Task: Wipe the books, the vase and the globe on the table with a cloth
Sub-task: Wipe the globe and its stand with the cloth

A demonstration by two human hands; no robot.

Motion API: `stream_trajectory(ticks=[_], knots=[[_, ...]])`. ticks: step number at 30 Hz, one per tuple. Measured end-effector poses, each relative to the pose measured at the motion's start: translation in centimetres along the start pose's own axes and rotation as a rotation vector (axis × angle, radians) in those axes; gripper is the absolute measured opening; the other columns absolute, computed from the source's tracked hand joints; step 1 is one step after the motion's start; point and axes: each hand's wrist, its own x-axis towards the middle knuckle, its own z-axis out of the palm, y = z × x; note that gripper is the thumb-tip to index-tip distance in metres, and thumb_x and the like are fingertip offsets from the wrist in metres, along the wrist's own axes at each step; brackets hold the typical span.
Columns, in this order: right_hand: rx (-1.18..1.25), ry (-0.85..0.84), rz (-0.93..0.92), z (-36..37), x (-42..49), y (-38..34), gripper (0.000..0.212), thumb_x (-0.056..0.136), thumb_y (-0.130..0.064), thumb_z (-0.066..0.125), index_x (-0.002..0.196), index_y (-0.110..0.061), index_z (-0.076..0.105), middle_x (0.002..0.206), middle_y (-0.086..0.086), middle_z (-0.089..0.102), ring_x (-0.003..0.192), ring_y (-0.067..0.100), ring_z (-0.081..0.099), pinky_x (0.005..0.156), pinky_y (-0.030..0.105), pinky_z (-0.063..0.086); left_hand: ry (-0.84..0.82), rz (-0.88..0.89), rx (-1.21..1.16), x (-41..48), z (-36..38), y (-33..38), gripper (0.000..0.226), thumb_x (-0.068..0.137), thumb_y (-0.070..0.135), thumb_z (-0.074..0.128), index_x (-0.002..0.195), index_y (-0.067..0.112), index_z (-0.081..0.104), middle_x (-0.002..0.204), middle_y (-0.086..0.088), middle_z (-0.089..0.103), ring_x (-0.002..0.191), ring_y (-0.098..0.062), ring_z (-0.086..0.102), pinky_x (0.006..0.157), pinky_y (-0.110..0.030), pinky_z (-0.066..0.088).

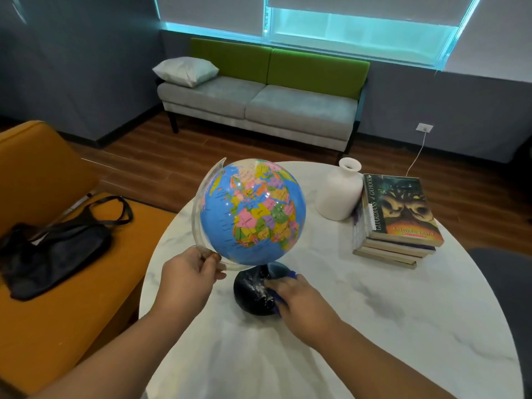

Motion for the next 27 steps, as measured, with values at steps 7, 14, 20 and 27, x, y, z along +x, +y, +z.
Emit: stream_trajectory(ticks=[7, 14, 20, 27], knots=[[-0.038, -0.005, 0.063, -1.0, -0.1, 2.0, 0.043, 0.088, -0.014, 0.048, 0.126, -0.031, 0.060, 0.121, -0.009, 0.062, 0.112, 0.021, 0.046, 0.088, 0.024, 0.040, -0.006, 0.005, -0.033, 0.3, 0.1, -0.6, 0.016, 0.096, 0.016, 0.055, 0.082, 0.024, 0.060, 0.076, 0.004, 0.072, 0.068, -0.008, 0.071, 0.080, -0.040, 0.058], [-0.147, 0.060, -0.001, -0.8, -0.3, 1.5, 0.049, 0.090, -0.016, 0.053, 0.138, -0.027, 0.048, 0.133, -0.008, 0.046, 0.118, 0.024, 0.038, 0.097, 0.031, 0.040, -0.026, 0.017, -0.098, 1.8, 0.0, -0.2, 0.010, 0.095, 0.018, 0.056, 0.087, 0.018, 0.062, 0.078, 0.002, 0.073, 0.075, -0.014, 0.072, 0.081, -0.039, 0.058], [-0.109, 0.124, -0.029, -1.0, -0.1, 1.5, 0.043, 0.089, -0.009, 0.055, 0.129, -0.022, 0.059, 0.126, -0.004, 0.057, 0.113, 0.027, 0.045, 0.092, 0.034, 0.045, -0.138, -0.108, -0.170, 2.7, 0.6, -0.1, 0.004, 0.085, 0.011, 0.068, 0.088, 0.011, 0.070, 0.082, -0.005, 0.074, 0.082, -0.019, 0.071, 0.079, -0.032, 0.057], [0.029, 0.086, 0.059, -2.3, 0.4, 1.1, 0.044, 0.084, -0.013, 0.053, 0.125, -0.024, 0.059, 0.120, -0.004, 0.056, 0.115, 0.017, 0.046, 0.095, 0.023, 0.040, -0.244, -0.219, -0.352, 3.0, 2.7, -0.2, 0.009, 0.089, 0.009, 0.065, 0.096, 0.004, 0.067, 0.088, -0.012, 0.074, 0.078, -0.019, 0.073, 0.059, -0.019, 0.054]])
